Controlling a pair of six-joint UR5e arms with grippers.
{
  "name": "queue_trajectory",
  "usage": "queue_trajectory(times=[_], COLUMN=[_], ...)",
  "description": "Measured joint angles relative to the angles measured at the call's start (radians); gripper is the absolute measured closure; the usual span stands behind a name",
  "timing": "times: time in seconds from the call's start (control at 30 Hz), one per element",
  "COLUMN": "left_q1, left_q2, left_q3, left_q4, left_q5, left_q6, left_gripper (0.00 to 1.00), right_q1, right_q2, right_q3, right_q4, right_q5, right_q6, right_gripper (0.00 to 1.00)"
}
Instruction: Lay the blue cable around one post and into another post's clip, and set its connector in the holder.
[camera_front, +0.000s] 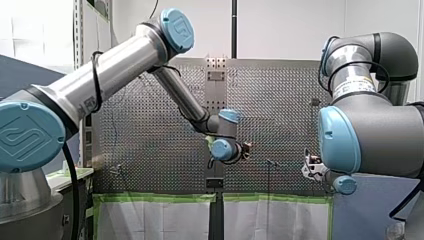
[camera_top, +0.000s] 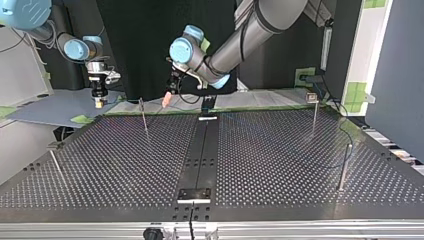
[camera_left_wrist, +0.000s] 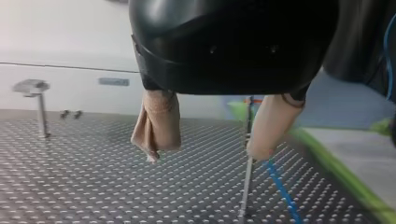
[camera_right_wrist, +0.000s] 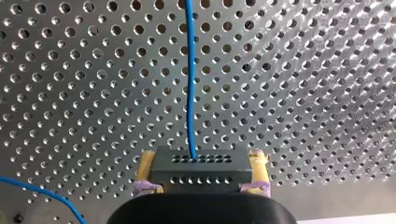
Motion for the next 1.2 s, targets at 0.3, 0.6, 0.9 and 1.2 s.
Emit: queue_trajectory(times=[0.3, 0.6, 0.9, 1.2], left_q1=[-0.036, -0.068, -0.032, 0.041], left_q2=[0.079, 0.166, 0.237, 0.311], left_q3=[-0.079, -0.166, -0.237, -0.311], left_q4=[0.028, 0.078, 0.041, 0.037], left_q5=[-0.073, -0.147, -0.202, -0.143], left_q6=[-0.052, -0.122, -0.191, -0.221], left_gripper=[0.00, 0.00, 0.00, 0.00], right_q1=[0.000, 0.000, 0.000, 0.000], right_q2=[0.000, 0.000, 0.001, 0.002], right_q3=[0.000, 0.000, 0.000, 0.000], right_q4=[0.000, -0.004, -0.006, -0.016], right_q5=[-0.001, -0.001, -0.001, -0.002], right_q6=[0.000, 0.006, 0.010, 0.020], right_gripper=[1.00, 1.00, 1.00, 1.00])
